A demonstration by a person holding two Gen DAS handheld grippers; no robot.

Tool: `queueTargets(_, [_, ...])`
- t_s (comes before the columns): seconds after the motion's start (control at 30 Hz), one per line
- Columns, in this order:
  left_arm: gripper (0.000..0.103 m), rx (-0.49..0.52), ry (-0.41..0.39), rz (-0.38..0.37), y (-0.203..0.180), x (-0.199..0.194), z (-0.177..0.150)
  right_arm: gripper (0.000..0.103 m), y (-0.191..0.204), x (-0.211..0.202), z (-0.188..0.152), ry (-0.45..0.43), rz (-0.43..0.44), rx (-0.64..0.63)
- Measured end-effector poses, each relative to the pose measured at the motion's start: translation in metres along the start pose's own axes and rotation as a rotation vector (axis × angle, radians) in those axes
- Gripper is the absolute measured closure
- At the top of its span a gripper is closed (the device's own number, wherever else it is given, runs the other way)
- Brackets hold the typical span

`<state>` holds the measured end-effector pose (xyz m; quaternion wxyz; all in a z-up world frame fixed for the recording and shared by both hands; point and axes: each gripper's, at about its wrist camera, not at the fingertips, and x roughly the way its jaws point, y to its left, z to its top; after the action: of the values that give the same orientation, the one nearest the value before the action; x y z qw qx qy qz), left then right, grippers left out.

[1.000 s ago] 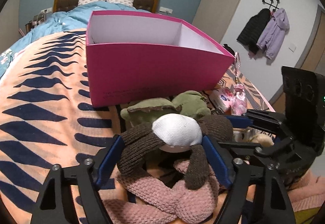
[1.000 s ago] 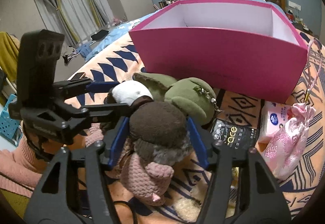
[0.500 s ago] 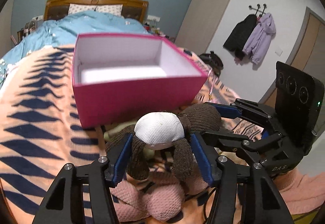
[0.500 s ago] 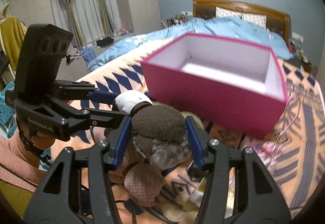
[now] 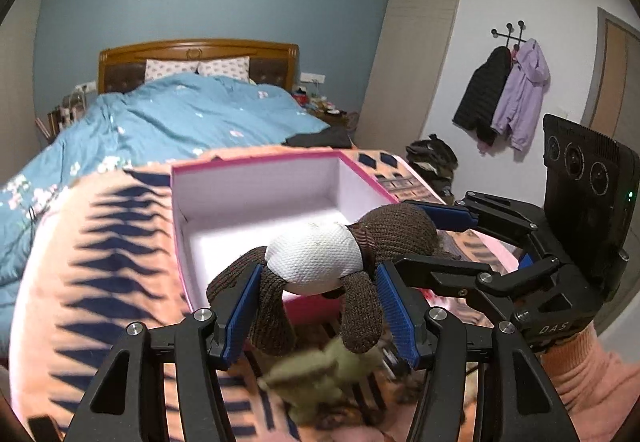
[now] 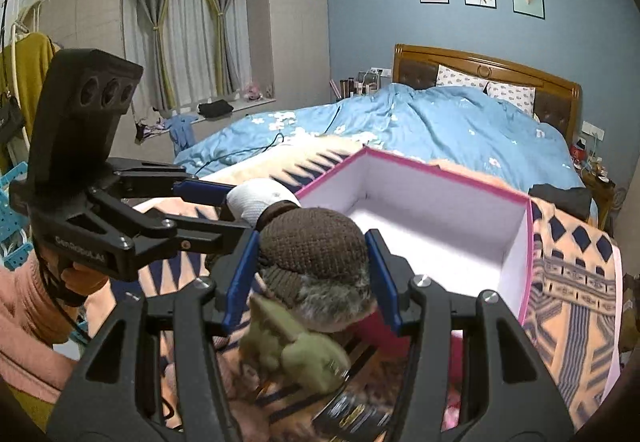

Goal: Organize objects
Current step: 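Carry the plush into the magenta box and open both grippers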

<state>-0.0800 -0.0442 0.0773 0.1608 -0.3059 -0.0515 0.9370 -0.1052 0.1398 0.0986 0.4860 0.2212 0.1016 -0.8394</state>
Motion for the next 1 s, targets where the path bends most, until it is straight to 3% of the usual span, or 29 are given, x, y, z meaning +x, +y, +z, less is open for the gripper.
queueTargets(0.27, [0.045, -0.017, 0.036, 0.046, 0.023, 0.035, 0.017, 0.047, -0.028, 0.036, 0.014, 0.052, 0.012, -0.001])
queueTargets(0.6, [0.046, -0.024, 0.142, 0.098, 0.041, 0.083, -0.001, 0.047, -0.055, 0.083, -0.009, 0.171, 0.053, 0.038])
queueTargets(0.7, [0.052, -0.011, 0.159, 0.110, 0.040, 0.089, -0.005, 0.047, -0.057, 0.092, -0.015, 0.201, 0.066, 0.050])
queueTargets(0.8, [0.052, -0.003, 0.163, 0.139, 0.039, 0.092, -0.008, 0.046, -0.061, 0.100, -0.019, 0.225, 0.075, 0.066])
queueTargets(1.0, [0.049, -0.015, 0.151, 0.129, 0.038, 0.087, -0.013, 0.039, -0.068, 0.099, -0.028, 0.230, 0.062, 0.108])
